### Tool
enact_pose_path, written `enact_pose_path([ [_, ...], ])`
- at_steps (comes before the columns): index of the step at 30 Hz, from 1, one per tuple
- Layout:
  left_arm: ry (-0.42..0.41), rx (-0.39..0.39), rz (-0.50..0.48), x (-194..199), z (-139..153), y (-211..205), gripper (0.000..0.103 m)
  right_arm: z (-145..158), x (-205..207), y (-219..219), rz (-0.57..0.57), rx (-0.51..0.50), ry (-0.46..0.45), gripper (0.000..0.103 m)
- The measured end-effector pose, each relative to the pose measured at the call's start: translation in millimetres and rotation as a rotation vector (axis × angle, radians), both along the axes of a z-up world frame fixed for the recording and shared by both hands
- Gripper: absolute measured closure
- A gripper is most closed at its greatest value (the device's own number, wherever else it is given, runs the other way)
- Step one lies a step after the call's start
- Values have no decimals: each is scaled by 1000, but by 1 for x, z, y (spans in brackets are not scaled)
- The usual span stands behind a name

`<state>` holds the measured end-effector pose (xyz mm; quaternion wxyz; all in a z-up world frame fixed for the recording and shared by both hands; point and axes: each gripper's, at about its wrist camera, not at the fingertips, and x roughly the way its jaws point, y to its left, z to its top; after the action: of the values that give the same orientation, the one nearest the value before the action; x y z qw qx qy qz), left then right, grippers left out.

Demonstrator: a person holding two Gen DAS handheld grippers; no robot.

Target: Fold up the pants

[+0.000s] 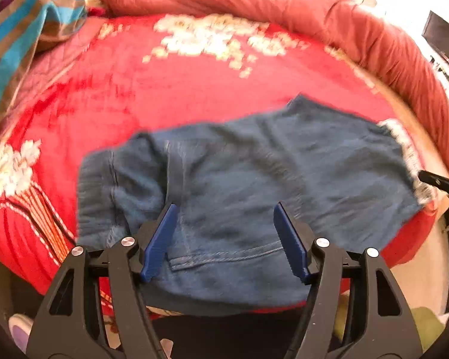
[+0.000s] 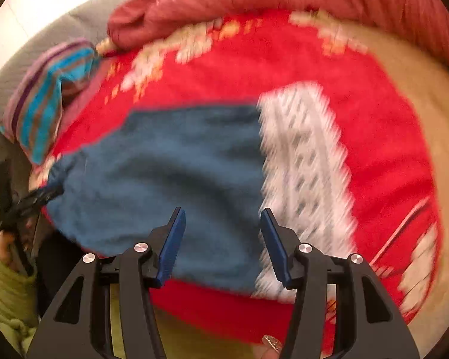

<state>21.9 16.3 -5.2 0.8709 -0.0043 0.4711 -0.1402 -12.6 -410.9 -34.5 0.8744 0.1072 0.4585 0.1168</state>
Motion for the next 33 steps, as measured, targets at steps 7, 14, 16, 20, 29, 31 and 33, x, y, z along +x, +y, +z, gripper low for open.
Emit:
enact_pose_path([
  [7,-57,0,-29,27,31,-28,37,19,51,-36,-78,-44,-60,52],
  [14,-17,-22,-84,76,25,-69,37,4,102,-57,-78,-57,-33,52],
  [16,6,-22,-104,91,17,-83,37,-1,110,-61,-64,-57,-17,52],
  [20,54,-23,-130,119,-4,-103,37,-15,128,-68,-39,-45,5,52],
  [29,142,-44,-131,158,-49,-130,34,-36,133,-75,1,33,28,51],
  [31,133,-38,-138,155,-52,-137,34,-37,133,-75,9,46,23,53],
  [33,122,-22,-168,151,-50,-145,60,-39,132,-75,26,65,18,61],
])
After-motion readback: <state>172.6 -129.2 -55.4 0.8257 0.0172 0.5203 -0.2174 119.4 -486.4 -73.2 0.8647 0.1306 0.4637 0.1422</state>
